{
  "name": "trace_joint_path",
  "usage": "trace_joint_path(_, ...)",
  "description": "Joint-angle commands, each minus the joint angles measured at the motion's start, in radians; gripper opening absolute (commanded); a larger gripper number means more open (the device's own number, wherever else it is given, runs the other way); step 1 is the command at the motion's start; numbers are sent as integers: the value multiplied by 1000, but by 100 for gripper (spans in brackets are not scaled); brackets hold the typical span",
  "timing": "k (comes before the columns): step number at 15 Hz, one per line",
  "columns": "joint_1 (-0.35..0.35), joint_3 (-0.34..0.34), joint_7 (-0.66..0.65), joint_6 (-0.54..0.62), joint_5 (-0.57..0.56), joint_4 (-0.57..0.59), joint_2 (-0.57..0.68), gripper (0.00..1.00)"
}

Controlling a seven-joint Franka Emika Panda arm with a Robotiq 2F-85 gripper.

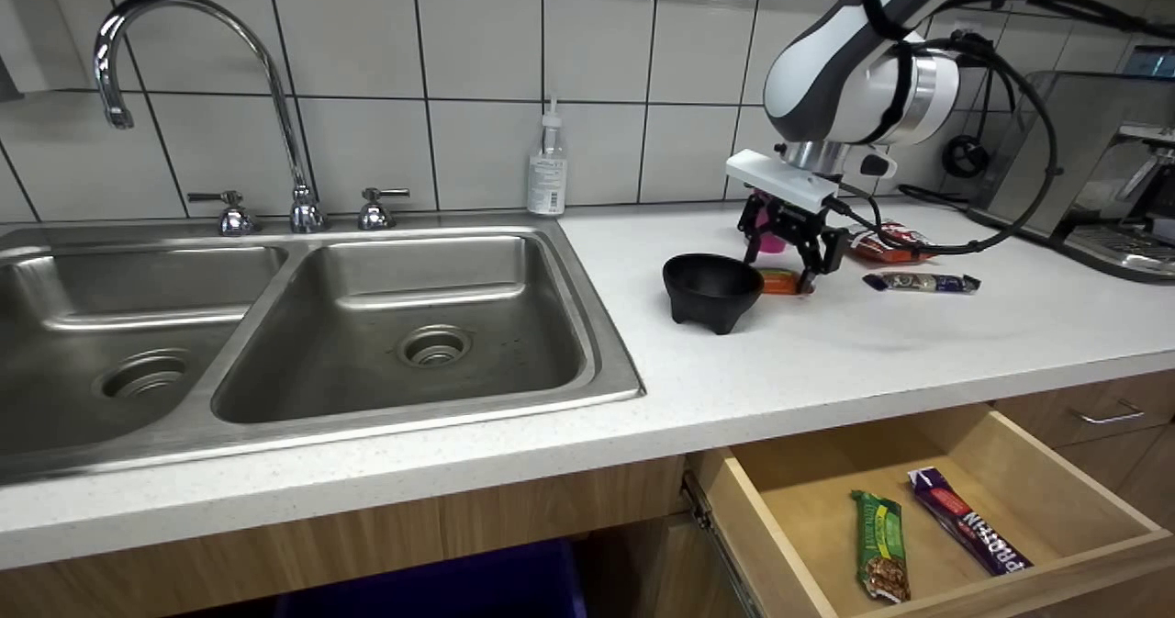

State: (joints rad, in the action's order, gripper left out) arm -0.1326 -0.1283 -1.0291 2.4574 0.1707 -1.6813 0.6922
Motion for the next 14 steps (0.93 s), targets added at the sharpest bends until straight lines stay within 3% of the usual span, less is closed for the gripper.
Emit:
trace_joint_path(1, 11, 11, -25, -34, -1, 49, 22, 74)
trace_joint_path(3, 11, 11, -24, -32, -1, 51, 24, 69)
trace_joint_path(9, 13, 14, -19, -25, 2, 48, 18, 22)
trace_joint_path(10, 12, 14, -18, -23, 2, 45, 14, 18)
trace_joint_path(14, 12, 18, -11, -11, 4, 20, -4, 18)
